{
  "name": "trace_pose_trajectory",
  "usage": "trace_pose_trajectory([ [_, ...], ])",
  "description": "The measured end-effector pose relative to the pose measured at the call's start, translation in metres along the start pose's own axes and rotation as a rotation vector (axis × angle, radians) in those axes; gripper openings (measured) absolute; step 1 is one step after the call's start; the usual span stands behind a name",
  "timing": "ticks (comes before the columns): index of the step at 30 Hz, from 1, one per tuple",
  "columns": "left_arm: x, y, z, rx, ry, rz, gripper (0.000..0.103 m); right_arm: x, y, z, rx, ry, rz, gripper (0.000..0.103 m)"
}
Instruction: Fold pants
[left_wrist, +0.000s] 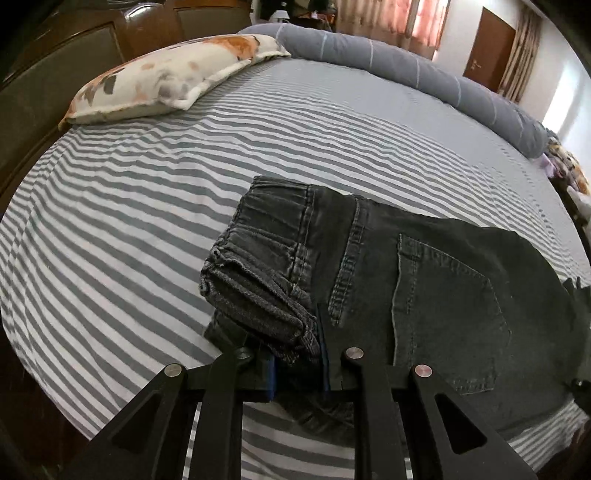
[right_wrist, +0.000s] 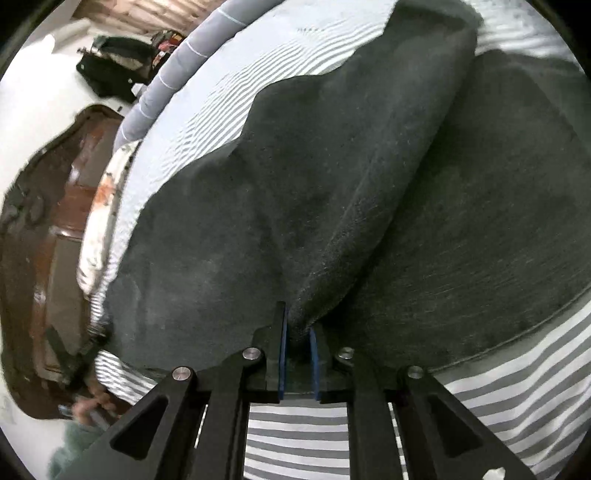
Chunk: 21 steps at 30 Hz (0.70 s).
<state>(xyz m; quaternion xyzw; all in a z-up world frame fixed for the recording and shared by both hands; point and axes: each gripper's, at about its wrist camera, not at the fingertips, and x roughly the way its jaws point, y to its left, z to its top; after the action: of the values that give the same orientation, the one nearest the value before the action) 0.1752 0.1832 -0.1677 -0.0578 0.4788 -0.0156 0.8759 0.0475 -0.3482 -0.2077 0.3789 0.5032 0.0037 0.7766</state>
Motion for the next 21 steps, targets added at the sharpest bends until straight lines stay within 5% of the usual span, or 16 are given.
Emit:
trace_pose_trajectory([
  [4, -0.017, -0.001, 0.002, -0.026, -0.002, -0.018, 0.022, 0.001, -0.015, 0.005, 0.078, 0.003, 0.081, 0.02],
  [11, -0.079, -0.034, -0.015, 0.132, -0.092, -0.023, 0.033, -0.003, -0.029, 0.012, 0.182, -0.027, 0.203, 0.022],
  [21, -0.115, -0.188, -0.07, 0.537, -0.135, -0.243, 0.039, -0.005, -0.027, 0.033, 0.233, -0.073, 0.302, 0.022],
])
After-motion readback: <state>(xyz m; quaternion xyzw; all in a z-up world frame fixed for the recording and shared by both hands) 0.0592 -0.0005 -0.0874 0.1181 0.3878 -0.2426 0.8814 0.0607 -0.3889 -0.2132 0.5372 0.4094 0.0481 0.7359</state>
